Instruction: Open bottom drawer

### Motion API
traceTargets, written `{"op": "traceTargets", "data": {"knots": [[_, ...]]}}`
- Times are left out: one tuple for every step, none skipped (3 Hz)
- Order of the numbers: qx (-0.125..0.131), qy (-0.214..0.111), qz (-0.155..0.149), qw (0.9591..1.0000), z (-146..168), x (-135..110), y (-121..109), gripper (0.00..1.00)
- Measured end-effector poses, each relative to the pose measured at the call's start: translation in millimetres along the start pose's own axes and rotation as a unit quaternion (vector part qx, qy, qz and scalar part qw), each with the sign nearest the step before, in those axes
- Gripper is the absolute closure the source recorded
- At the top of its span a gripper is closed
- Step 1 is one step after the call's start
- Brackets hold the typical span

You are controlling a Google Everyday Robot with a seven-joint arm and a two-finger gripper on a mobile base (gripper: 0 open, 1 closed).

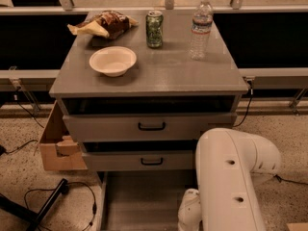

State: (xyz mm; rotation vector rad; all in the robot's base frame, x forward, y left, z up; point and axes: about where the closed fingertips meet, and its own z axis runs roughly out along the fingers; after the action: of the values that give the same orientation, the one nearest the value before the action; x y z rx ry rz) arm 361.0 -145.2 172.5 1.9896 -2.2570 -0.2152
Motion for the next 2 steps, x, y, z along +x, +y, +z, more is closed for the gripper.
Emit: {"op": "traceTargets", "data": {"knots": [[0.000, 0.000, 0.000, 1.0000, 0, 0, 0, 0.00], [-0.016, -0.003, 0.002, 0.9999, 9, 3, 15, 0.09]]}}
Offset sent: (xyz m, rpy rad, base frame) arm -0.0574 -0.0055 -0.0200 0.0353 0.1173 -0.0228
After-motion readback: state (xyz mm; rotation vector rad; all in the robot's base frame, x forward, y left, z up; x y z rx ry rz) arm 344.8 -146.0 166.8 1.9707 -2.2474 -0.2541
